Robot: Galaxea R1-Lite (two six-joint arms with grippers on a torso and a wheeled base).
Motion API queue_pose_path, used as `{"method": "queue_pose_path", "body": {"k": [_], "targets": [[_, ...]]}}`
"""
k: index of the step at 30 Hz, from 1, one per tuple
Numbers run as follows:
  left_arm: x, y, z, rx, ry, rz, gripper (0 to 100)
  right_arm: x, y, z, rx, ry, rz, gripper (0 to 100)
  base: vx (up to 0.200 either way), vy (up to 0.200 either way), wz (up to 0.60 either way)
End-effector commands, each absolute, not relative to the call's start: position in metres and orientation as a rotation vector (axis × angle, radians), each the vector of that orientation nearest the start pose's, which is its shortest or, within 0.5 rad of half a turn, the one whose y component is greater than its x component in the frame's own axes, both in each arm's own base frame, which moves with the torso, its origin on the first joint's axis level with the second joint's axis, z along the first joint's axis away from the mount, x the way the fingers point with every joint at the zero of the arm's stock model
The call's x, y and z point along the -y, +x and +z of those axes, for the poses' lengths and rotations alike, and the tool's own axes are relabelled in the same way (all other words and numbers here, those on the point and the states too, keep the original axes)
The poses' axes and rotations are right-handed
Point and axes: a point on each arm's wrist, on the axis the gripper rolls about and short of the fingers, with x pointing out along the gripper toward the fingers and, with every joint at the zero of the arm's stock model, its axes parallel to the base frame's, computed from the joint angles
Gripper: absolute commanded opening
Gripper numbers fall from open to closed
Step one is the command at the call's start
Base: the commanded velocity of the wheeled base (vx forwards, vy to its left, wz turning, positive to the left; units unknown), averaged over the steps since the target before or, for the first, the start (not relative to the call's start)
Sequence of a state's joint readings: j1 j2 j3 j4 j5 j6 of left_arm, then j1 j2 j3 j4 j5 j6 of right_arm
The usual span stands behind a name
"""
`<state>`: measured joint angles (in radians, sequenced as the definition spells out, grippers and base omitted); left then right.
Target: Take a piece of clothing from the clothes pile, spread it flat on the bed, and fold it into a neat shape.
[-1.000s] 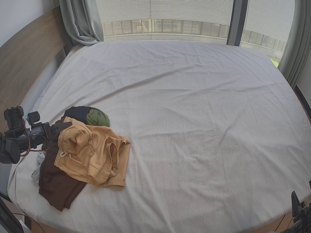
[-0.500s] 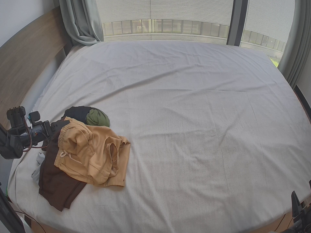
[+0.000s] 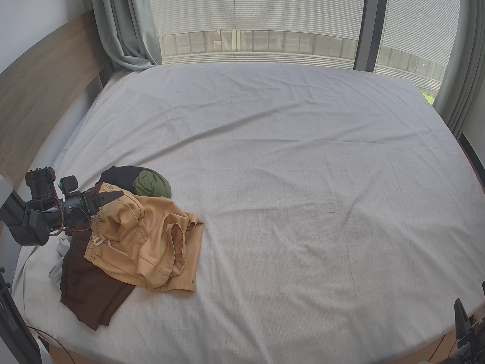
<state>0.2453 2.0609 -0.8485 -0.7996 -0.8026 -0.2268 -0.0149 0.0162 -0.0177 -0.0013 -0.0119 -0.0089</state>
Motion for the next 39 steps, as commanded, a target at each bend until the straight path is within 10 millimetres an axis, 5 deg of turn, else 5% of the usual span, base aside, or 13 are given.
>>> {"method": "queue_pose_path", "body": {"k": [1,10,33,34,39], "targets": [[-0.059,0.348,0.102,-0.411,-0.413,-0.541,100,0.0,-0.023,0.076,0.0,-0.009,-0.028,100,0.0,0.0,0.0],[-0.042,0.327,0.104,-0.437,-0.411,-0.575,100,0.0,-0.023,0.076,-0.002,-0.009,-0.029,100,0.0,0.0,0.0],[-0.047,0.344,0.084,-0.462,-0.429,-0.553,100,0.0,-0.023,0.076,-0.002,-0.009,-0.029,100,0.0,0.0,0.0],[-0.047,0.343,0.084,-0.463,-0.428,-0.552,0,0.0,-0.023,0.076,-0.002,-0.009,-0.029,100,0.0,0.0,0.0],[-0.046,0.343,0.08,-0.476,-0.431,-0.55,0,0.0,-0.022,0.076,-0.003,-0.009,-0.029,100,0.0,0.0,0.0]]}}
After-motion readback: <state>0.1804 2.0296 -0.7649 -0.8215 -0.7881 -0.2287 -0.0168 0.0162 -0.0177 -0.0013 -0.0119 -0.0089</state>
